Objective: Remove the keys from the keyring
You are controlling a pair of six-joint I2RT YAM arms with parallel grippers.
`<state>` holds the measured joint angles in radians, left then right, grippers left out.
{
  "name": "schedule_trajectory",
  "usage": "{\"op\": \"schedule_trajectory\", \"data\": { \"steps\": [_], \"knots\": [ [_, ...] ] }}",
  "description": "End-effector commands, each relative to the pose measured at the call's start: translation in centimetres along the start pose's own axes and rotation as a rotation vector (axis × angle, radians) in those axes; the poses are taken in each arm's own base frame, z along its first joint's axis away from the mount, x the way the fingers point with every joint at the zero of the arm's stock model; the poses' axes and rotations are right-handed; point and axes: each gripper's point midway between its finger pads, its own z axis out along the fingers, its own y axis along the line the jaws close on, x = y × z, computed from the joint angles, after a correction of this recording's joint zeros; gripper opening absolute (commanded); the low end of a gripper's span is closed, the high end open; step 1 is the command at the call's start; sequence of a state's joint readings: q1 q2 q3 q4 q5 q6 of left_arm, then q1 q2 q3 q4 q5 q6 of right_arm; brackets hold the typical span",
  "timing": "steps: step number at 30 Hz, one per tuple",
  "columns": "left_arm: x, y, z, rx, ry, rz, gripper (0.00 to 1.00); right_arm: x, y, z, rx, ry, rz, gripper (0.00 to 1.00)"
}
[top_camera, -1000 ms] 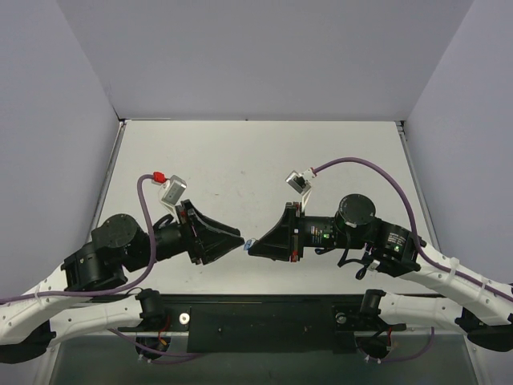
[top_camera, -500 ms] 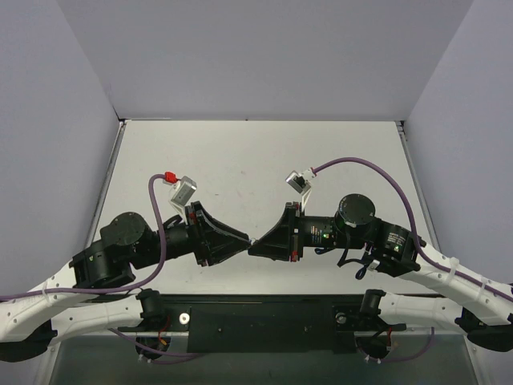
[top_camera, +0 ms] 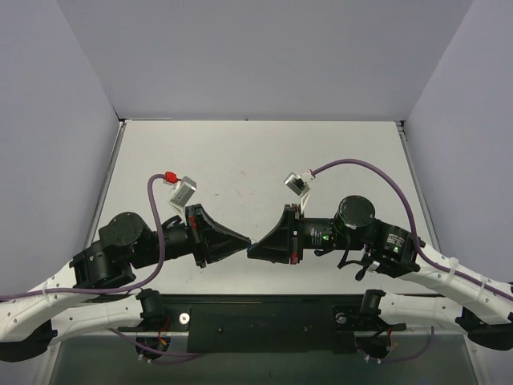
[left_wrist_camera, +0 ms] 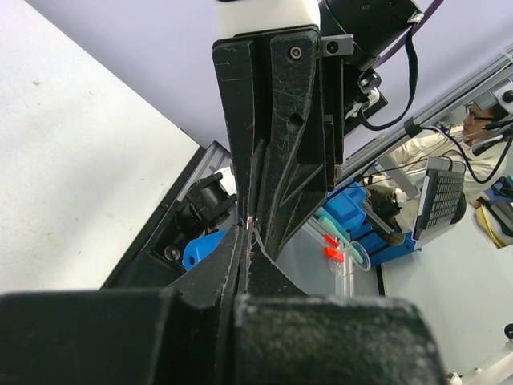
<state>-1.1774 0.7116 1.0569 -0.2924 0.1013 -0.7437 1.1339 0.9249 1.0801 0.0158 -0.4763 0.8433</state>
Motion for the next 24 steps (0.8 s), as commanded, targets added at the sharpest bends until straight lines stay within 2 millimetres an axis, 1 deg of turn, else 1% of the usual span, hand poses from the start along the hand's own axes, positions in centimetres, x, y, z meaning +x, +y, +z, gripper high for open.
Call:
{"op": "schedule_trajectory", "data": {
  "steps": [1, 2, 3, 4, 5, 6, 8, 12, 14, 24],
  "knots": [
    [-1.0, -1.0, 0.4, 0.036, -0.03, 0.018, 0.0, -0.9, 2.4, -0.3, -0.093, -0.032, -0.048, 0.0],
    [-1.0, -1.0, 0.5, 0.035, -0.027, 0.02, 0.0, -0.8, 2.4, -0.3, -0.092, -0.031, -0.049, 0.02],
    [-1.0, -1.0, 0.5, 0.036, -0.025, 0.019, 0.0, -0.9, 2.4, -0.3, -0.091, -0.032, -0.049, 0.11],
    [-1.0, -1.0, 0.5, 0.034, -0.024, 0.024, 0.0, -0.8, 2.4, -0.3, -0.091, -0.032, -0.049, 0.15],
    [-1.1, -1.1, 0.4, 0.038, -0.028, 0.026, 0.0, -0.8, 2.3, -0.3, -0.089, -0.032, -0.048, 0.23],
    [-1.1, -1.1, 0.4, 0.034, -0.028, 0.027, 0.0, -0.8, 2.2, -0.3, -0.088, -0.031, -0.047, 0.26],
    [-1.2, -1.1, 0.2, 0.034, -0.03, 0.029, 0.0, -0.7, 2.2, -0.4, -0.088, -0.031, -0.049, 0.36],
    [-1.3, -1.0, 0.2, 0.025, -0.03, 0.031, 0.0, -0.8, 2.2, -0.7, -0.085, -0.043, -0.052, 0.39],
    [-1.3, -1.0, 0.2, 0.025, -0.032, 0.033, 0.0, -0.8, 2.3, -1.0, -0.085, -0.048, -0.056, 0.39],
    [-1.6, -1.3, -0.1, 0.03, -0.04, 0.035, 0.0, -0.9, 1.6, -1.5, -0.052, -0.055, -0.06, 0.39]
  ]
}}
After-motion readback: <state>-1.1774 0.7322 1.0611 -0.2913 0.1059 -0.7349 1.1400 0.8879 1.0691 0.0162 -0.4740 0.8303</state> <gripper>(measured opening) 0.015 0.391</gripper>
